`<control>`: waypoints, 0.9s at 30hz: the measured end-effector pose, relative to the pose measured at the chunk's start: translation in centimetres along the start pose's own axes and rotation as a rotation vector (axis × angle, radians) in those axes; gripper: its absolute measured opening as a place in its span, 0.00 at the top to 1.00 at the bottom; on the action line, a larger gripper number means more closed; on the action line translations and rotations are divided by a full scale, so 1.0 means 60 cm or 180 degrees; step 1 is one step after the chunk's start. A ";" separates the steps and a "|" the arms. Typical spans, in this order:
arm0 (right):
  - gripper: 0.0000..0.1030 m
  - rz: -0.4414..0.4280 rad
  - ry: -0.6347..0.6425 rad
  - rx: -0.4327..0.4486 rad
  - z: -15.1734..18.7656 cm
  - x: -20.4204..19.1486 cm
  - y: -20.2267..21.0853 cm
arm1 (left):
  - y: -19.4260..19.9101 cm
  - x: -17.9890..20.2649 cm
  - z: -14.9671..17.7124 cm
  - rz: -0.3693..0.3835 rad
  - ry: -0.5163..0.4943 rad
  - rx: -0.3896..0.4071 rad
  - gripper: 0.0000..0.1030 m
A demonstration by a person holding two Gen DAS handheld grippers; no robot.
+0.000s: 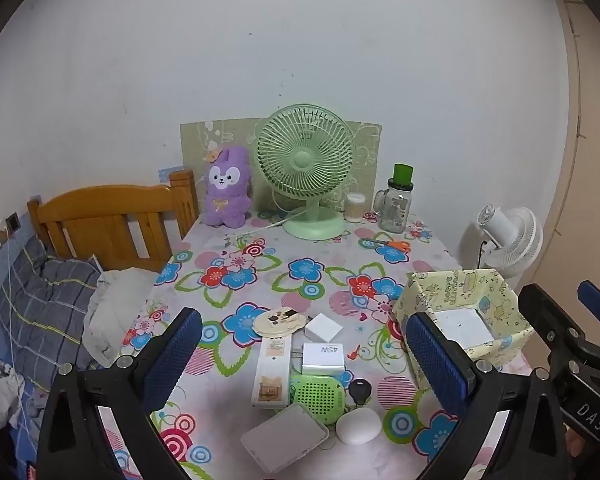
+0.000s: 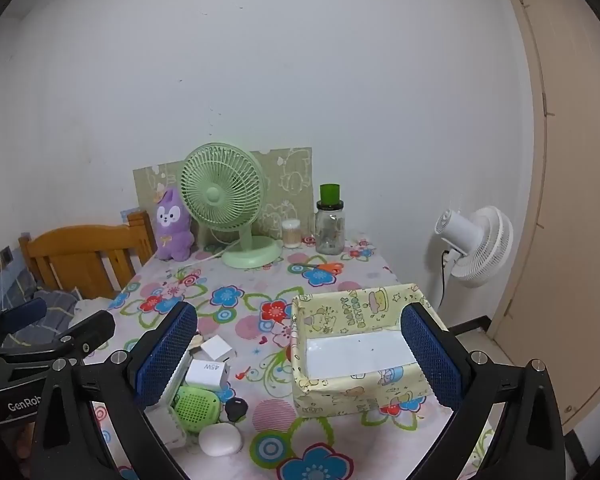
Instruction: Organize rigid objects
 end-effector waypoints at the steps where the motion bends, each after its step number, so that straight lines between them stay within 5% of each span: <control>1: 0.00 0.0002 0.0001 -0.0011 0.002 -0.002 -0.003 | 0.001 0.000 0.000 -0.0009 -0.0005 0.0000 0.00; 27: 0.00 0.0075 -0.0048 -0.0093 0.015 0.004 -0.019 | -0.003 0.007 0.000 -0.0013 -0.0139 0.0083 0.00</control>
Point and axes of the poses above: each gripper's, at about its wrist camera, not at the fingertips, and y roughly against the way its jaws point, x to its right, z to its underside, the point moved 4 cm from there along -y, roughly the way its jaws point, and after that the axes turned 8 degrees about z, right-handed, at the moved point
